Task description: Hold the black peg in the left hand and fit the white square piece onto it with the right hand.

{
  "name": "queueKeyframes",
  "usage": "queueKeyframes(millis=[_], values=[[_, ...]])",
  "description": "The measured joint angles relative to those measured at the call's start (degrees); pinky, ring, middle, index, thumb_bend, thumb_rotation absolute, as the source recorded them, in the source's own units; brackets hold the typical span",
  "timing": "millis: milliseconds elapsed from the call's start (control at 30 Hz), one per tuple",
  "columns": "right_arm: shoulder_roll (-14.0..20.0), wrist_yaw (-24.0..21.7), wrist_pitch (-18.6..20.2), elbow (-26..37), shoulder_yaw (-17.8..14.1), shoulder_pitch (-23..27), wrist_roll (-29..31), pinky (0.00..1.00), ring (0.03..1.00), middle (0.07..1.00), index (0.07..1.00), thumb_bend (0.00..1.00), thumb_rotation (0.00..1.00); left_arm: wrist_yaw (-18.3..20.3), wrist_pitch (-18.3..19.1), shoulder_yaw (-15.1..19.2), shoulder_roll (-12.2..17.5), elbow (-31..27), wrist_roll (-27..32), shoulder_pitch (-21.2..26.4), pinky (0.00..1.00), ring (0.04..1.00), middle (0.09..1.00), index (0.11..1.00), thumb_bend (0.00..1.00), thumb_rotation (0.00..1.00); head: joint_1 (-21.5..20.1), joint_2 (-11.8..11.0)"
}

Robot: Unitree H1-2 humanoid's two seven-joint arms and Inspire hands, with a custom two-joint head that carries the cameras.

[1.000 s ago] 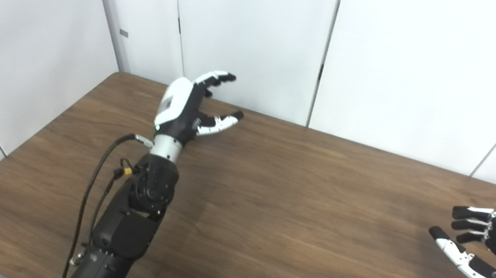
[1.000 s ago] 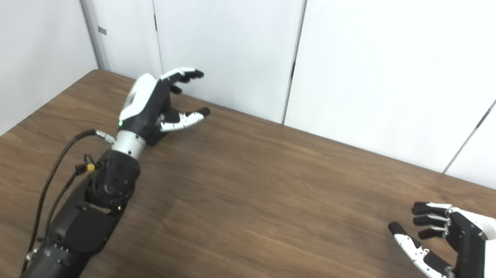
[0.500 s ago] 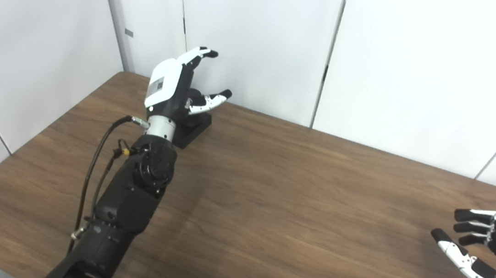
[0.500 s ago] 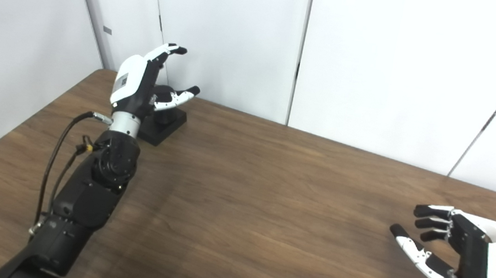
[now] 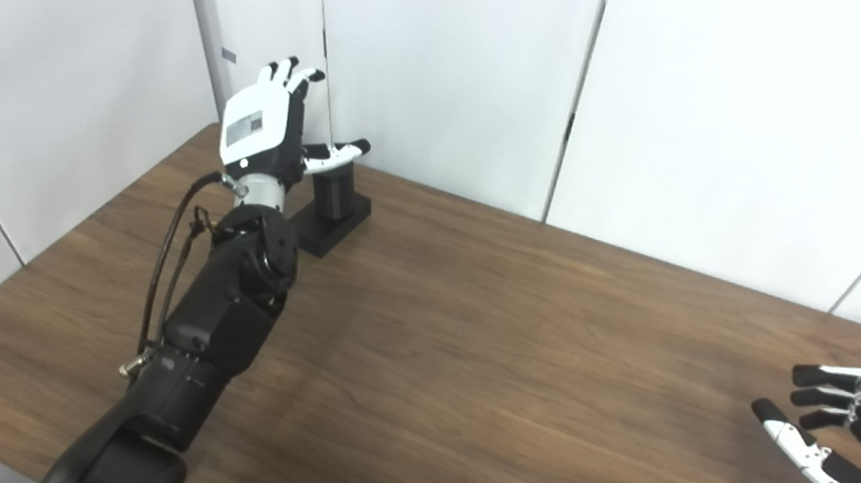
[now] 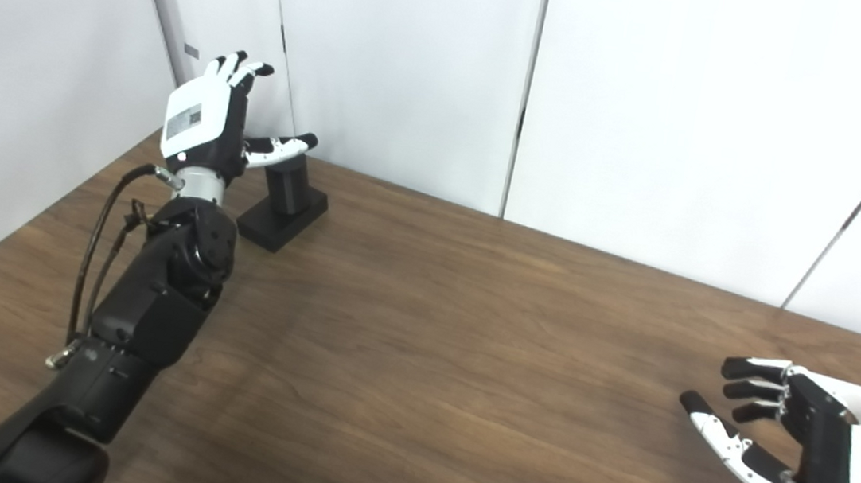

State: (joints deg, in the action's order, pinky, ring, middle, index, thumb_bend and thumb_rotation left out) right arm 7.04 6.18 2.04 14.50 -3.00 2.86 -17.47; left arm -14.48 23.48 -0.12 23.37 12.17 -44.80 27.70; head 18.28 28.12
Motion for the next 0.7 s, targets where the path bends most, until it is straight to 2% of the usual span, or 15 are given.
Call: queueKeyframes(millis=[133, 400, 567, 700], values=[[0.0, 0.0, 0.0, 0.0, 0.0, 0.0, 0.0, 0.41, 0.528, 0.606, 0.491, 0.49, 0.11, 2.1, 3.1, -0.8, 0.6, 0.3, -1.4, 0.4, 0.88, 0.979, 0.971, 0.81, 0.89, 0.43, 0.0, 0.2], [0.0, -0.2, 0.0, 0.0, 0.0, 0.0, 0.0, 0.41, 0.527, 0.604, 0.491, 0.49, 0.11, 7.0, 3.3, 1.3, 0.0, 1.8, -7.0, 1.1, 0.85, 0.982, 0.982, 0.789, 0.91, 0.5, 0.1, 0.4], [0.0, -0.2, 0.0, 0.0, -0.1, 0.0, 0.0, 0.41, 0.523, 0.603, 0.49, 0.49, 0.11, 12.0, 3.3, 3.1, -1.4, 2.3, -11.3, 1.2, 0.84, 0.983, 0.98, 0.768, 0.94, 0.56, 0.0, 0.6], [0.0, -0.3, 0.3, 0.5, -0.1, 0.0, 0.0, 0.41, 0.53, 0.61, 0.491, 0.49, 0.11, 14.5, 3.3, 3.3, -1.6, 2.4, -12.7, 1.3, 0.84, 0.987, 0.982, 0.758, 0.95, 0.57, 0.0, 0.6]])
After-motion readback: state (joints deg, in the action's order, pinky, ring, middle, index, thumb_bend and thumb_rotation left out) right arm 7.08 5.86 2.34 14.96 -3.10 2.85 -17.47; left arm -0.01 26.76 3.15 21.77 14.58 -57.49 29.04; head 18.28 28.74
